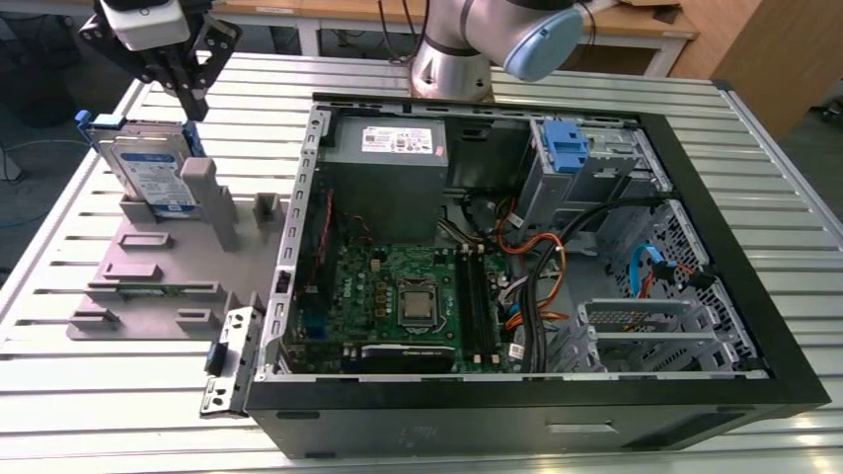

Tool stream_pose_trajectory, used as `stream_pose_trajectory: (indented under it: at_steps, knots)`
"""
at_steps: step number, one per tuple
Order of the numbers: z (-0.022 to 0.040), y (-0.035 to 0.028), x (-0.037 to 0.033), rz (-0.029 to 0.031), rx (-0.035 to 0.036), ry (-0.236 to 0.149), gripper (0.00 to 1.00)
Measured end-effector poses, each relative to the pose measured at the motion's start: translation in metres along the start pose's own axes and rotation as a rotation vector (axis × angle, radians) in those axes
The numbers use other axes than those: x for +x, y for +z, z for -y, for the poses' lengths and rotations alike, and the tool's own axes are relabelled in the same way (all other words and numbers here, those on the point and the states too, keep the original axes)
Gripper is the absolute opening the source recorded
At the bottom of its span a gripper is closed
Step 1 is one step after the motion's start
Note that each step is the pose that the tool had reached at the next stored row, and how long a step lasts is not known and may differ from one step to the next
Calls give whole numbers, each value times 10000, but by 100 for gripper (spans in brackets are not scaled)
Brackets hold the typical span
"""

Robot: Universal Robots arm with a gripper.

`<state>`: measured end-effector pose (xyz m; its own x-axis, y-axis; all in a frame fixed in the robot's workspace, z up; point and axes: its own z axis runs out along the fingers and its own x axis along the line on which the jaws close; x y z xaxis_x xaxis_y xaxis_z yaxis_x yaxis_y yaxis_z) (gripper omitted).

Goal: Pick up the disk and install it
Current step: 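Reach for the disk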

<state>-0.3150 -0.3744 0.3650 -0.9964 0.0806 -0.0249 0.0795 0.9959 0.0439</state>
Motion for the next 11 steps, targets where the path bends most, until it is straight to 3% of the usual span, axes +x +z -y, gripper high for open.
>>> stream_pose_trajectory:
  at_steps: [7, 11]
  knots:
    - [0, 0, 1, 0, 0, -1, 11]
    - [3, 3, 44, 0, 0, 0, 11]
